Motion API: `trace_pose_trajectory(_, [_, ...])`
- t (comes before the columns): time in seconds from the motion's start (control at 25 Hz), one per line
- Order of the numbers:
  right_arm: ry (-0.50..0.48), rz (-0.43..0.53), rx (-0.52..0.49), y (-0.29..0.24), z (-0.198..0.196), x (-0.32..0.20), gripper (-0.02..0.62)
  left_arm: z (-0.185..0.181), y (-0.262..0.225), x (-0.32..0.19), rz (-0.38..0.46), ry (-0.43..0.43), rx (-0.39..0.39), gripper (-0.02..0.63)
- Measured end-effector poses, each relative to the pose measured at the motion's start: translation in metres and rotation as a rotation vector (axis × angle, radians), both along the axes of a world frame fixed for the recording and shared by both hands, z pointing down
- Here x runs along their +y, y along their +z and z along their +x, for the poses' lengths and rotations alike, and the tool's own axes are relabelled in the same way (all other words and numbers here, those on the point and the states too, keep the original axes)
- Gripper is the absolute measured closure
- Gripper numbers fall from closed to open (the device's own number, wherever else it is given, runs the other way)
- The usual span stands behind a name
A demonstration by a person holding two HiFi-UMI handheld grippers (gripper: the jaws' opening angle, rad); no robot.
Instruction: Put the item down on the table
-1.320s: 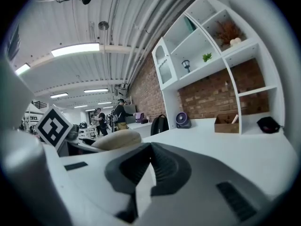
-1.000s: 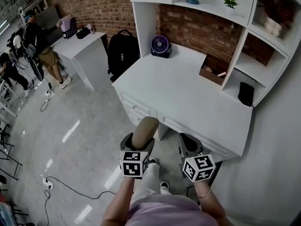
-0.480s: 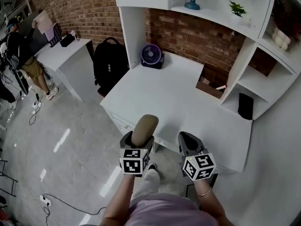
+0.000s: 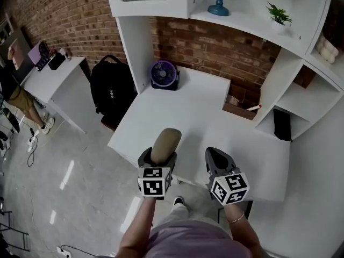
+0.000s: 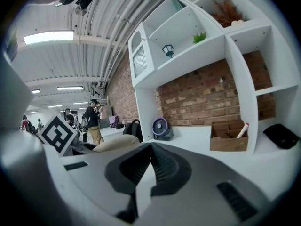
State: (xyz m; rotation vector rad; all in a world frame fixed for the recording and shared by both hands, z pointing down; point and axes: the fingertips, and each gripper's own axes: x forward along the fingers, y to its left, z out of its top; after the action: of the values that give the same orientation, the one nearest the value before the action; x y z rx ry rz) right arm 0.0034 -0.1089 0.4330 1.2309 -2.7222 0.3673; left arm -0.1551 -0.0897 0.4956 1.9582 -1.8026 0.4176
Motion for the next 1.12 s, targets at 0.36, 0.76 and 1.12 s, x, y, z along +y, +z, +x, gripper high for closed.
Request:
trace_pose_trajectory(0.36, [0.046,0.005,0.033,0.0,-0.017,-0.029,0.594,-0.01,0.006,-0.051,-0.014,0.096,-0.019,0.216])
trace_pose_trajectory(0.76, [0.078,0.007,0.025,0.003,-0.011,-0.063,0.594,0.0,0.016,-0.112,-0.023,0.148,-0.037,0.216])
trace_pose_trajectory(1.12, [0.105,0.004,0.018,0.007,0.002,-0.1,0.594,0.014,0.032,-0.167,-0.057,0.17,-0.049,0.216])
